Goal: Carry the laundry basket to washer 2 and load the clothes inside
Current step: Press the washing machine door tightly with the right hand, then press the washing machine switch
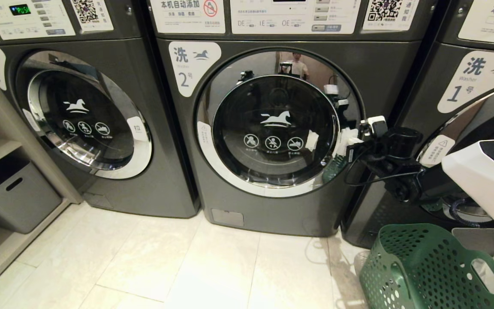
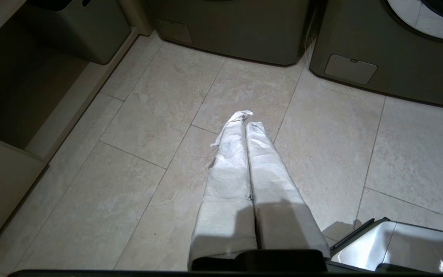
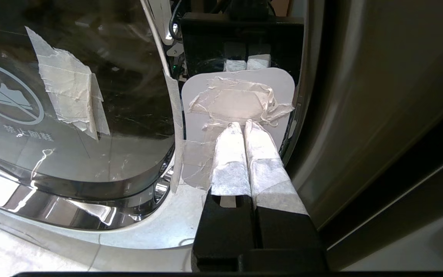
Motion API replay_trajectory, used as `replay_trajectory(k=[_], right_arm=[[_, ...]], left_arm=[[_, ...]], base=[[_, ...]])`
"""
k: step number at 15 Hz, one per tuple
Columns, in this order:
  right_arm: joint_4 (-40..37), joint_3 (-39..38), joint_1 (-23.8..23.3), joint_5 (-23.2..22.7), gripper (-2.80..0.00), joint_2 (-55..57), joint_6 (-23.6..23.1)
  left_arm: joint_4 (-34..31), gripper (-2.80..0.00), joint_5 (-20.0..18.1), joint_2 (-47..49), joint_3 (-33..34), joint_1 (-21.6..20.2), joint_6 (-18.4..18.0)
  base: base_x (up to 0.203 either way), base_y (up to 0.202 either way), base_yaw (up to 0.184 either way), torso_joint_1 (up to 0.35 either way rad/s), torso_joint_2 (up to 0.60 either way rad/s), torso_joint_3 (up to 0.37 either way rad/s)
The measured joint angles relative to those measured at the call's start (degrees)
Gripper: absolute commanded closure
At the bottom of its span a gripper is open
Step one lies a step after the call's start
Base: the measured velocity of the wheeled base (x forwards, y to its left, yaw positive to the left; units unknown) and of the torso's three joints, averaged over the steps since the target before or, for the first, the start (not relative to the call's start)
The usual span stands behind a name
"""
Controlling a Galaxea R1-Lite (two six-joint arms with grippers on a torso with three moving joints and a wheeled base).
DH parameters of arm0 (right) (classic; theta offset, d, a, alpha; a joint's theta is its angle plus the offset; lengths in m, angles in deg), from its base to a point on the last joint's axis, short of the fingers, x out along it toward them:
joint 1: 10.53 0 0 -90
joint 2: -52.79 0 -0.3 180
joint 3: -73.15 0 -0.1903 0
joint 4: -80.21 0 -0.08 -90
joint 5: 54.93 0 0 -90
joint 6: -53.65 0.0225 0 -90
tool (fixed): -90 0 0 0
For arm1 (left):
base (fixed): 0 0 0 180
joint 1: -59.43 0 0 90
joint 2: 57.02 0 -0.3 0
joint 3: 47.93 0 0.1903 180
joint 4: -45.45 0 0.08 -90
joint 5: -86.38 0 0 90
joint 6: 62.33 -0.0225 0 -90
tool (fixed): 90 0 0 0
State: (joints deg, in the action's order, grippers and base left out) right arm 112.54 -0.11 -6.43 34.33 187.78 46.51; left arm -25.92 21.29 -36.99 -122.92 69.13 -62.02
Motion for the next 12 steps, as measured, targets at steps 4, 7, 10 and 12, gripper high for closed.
replay_trajectory(k=[4, 7, 10, 12], right_arm=[[-1.2, -9.8, 0.0, -0.8, 0.0, -6.3, -0.8], [-4.3, -23.3, 0.0, -3.3, 0.0, -16.8, -1.4], [-5.6, -35.6, 0.0, -4.6, 0.0, -27.5, -2.1], [-5.7, -42.9, 0.0, -4.8, 0.0, -34.3, -2.7]], left_arm=[[0.2, 0.0, -0.4, -0.1, 0.4, 0.1, 0.0], [-1.3, 0.0, -0.2, 0.0, 0.0, -0.8, -0.1], [-6.0, 0.0, -1.8, -0.1, -1.4, -3.9, -0.6], [-6.8, 0.0, -2.9, -0.8, -1.4, -7.2, -0.9]], base=[[0.0, 0.0, 0.0, 0.0, 0.0, 0.0], [0.0, 0.0, 0.0, 0.0, 0.0, 0.0], [0.0, 0.0, 0.0, 0.0, 0.0, 0.0], [0.0, 0.0, 0.0, 0.0, 0.0, 0.0]])
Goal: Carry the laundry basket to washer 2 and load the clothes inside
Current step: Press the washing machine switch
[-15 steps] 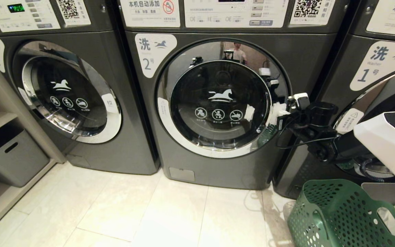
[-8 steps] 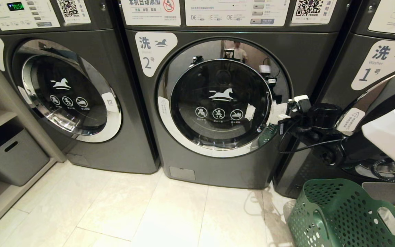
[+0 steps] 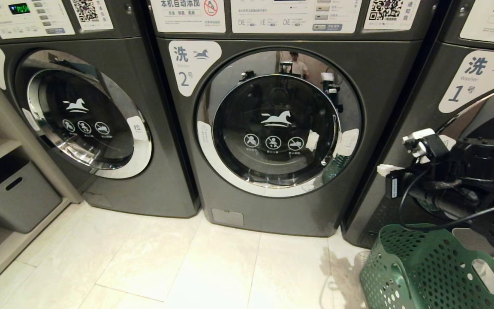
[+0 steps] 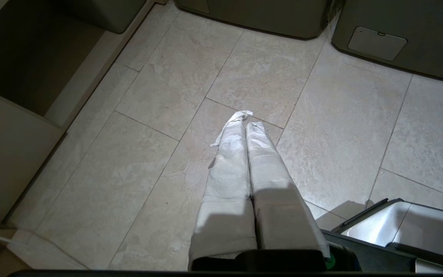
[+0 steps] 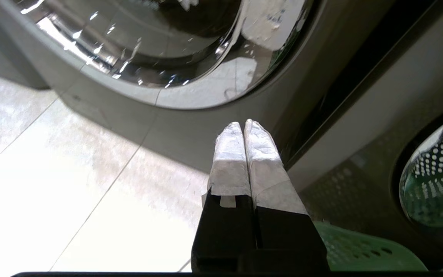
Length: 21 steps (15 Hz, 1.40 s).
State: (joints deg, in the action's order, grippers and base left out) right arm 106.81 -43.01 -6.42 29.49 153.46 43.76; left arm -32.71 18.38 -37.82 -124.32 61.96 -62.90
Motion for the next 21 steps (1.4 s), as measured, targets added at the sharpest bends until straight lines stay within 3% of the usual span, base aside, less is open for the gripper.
replay_trajectory(k=[2, 4, 6, 9, 12, 14, 18, 21], right_arm=[[-0.1, -6.5, 0.0, -0.1, 0.0, -6.2, -0.8], [-0.4, -11.1, 0.0, -0.1, 0.0, -11.8, -1.6], [-0.7, -13.1, 0.0, -0.3, 0.0, -16.6, -3.2], [-3.2, -11.9, 0.9, -1.8, 0.0, -21.4, -4.1], [-6.6, -4.4, 3.7, -3.0, 0.0, -23.0, -3.6], [-8.4, 3.5, 5.2, -3.0, 0.0, -21.9, -3.2], [-11.0, 21.3, 9.8, 0.2, 0.0, -13.7, -3.6], [-12.5, 34.2, 11.5, 1.5, 0.0, -5.5, -3.7]], left_arm=[[-1.2, 0.0, -2.9, -1.9, 2.0, -3.8, 0.4], [-0.8, 0.0, -5.2, -3.2, 3.6, -5.1, 0.8], [3.6, 0.0, -10.5, -4.7, 7.3, -5.0, 0.5], [13.9, 0.0, -14.0, -9.8, 19.0, -3.5, -4.5], [21.8, 0.0, -13.5, -15.4, 32.6, -2.8, -6.2], [25.6, 0.0, -13.2, -17.4, 36.2, -2.6, -5.5], [32.0, 0.0, -22.4, -18.9, 41.4, -2.5, -10.4], [36.4, 0.0, -22.2, -19.1, 44.5, -2.5, -7.5]], base=[[0.0, 0.0, 0.0, 0.0, 0.0, 0.0], [0.0, 0.0, 0.0, 0.0, 0.0, 0.0], [0.0, 0.0, 0.0, 0.0, 0.0, 0.0], [0.0, 0.0, 0.0, 0.0, 0.0, 0.0], [0.0, 0.0, 0.0, 0.0, 0.0, 0.0], [0.0, 0.0, 0.0, 0.0, 0.0, 0.0], [0.0, 0.0, 0.0, 0.0, 0.0, 0.0], [0.0, 0.0, 0.0, 0.0, 0.0, 0.0]])
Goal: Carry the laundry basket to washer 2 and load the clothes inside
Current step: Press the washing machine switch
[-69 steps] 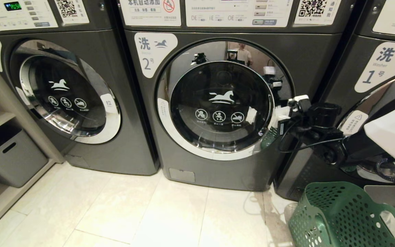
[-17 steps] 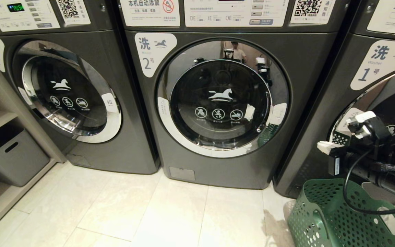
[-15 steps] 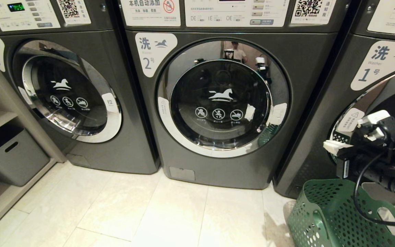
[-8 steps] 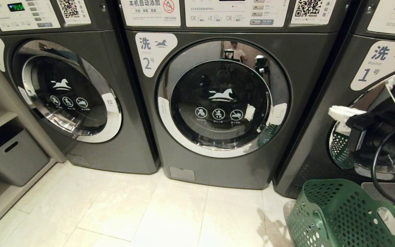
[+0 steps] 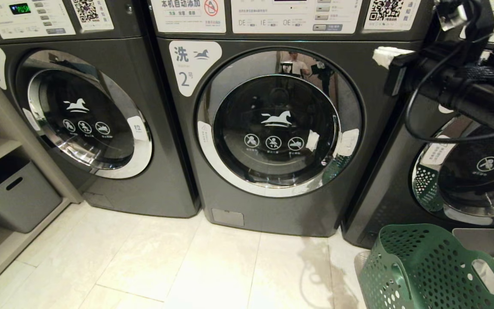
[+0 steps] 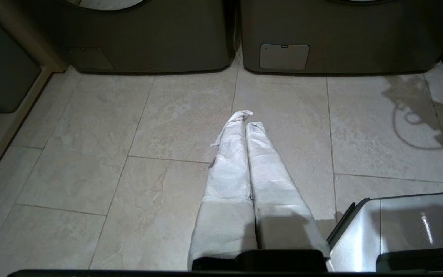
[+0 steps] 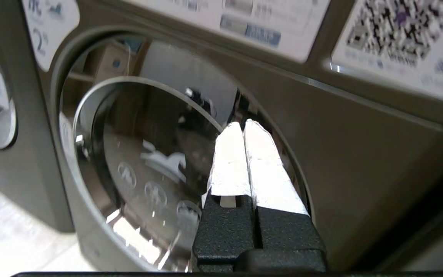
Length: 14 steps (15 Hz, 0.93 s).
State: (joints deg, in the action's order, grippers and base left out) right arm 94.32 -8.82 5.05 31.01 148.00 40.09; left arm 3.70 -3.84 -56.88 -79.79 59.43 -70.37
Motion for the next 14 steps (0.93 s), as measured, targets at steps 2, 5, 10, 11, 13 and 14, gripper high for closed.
replay_trajectory(k=[2, 5, 10, 11, 13, 14], right_arm=[[-0.2, 9.1, 0.3, 0.1, 0.0, 6.0, 0.2], [0.1, 21.3, 0.5, 0.3, 0.0, 14.3, 1.3], [1.1, 32.4, 0.6, 0.3, 0.0, 21.4, 3.6], [1.2, 34.2, 0.6, 0.3, 0.0, 22.1, 3.7], [2.8, 36.9, 0.8, 0.4, 0.0, 23.5, 3.3], [4.0, 37.3, 1.1, 0.7, 0.0, 23.7, 3.3]], left_arm=[[0.5, 0.0, 0.5, 0.0, 0.6, 0.0, 2.6], [0.7, 0.0, 1.5, 0.0, 0.9, 0.0, 3.5], [0.9, 0.0, 1.5, 0.0, 1.2, 0.0, 3.9], [0.9, 0.0, 1.5, 0.0, 1.2, 0.0, 3.9], [0.9, 0.0, 1.3, 0.0, 1.4, 0.0, 3.8], [1.2, 0.0, 0.9, 0.0, 1.6, 0.0, 3.8]], base=[[0.0, 0.0, 0.0, 0.0, 0.0, 0.0], [0.0, 0.0, 0.0, 0.0, 0.0, 0.0], [0.0, 0.0, 0.0, 0.0, 0.0, 0.0], [0.0, 0.0, 0.0, 0.0, 0.0, 0.0], [0.0, 0.0, 0.0, 0.0, 0.0, 0.0], [0.0, 0.0, 0.0, 0.0, 0.0, 0.0]])
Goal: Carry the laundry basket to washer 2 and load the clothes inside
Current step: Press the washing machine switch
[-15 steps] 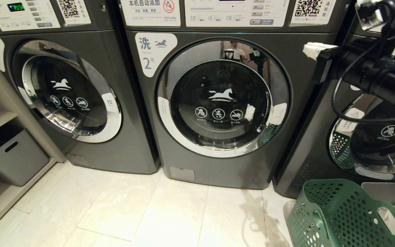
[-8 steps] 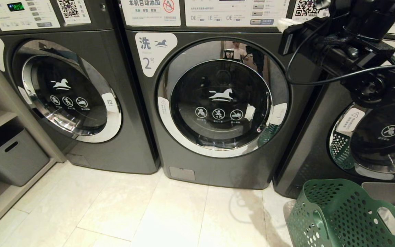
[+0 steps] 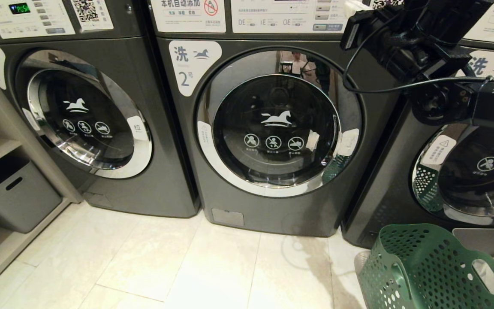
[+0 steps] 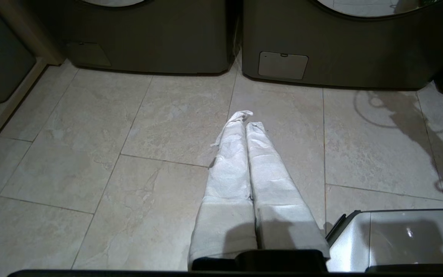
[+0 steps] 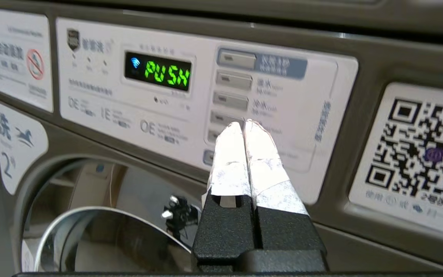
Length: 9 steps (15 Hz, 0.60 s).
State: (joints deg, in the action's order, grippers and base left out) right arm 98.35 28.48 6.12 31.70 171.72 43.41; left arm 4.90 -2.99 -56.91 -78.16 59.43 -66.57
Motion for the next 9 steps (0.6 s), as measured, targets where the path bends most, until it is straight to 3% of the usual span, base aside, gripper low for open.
replay_trajectory(k=[9], right_arm=[[-1.2, -0.6, 0.3, 0.2, 0.0, -2.0, -0.9]], left_arm=[[1.3, 0.0, -0.5, 0.0, 0.8, 0.0, 0.0]], base=[[0.0, 0.0, 0.0, 0.0, 0.0, 0.0]])
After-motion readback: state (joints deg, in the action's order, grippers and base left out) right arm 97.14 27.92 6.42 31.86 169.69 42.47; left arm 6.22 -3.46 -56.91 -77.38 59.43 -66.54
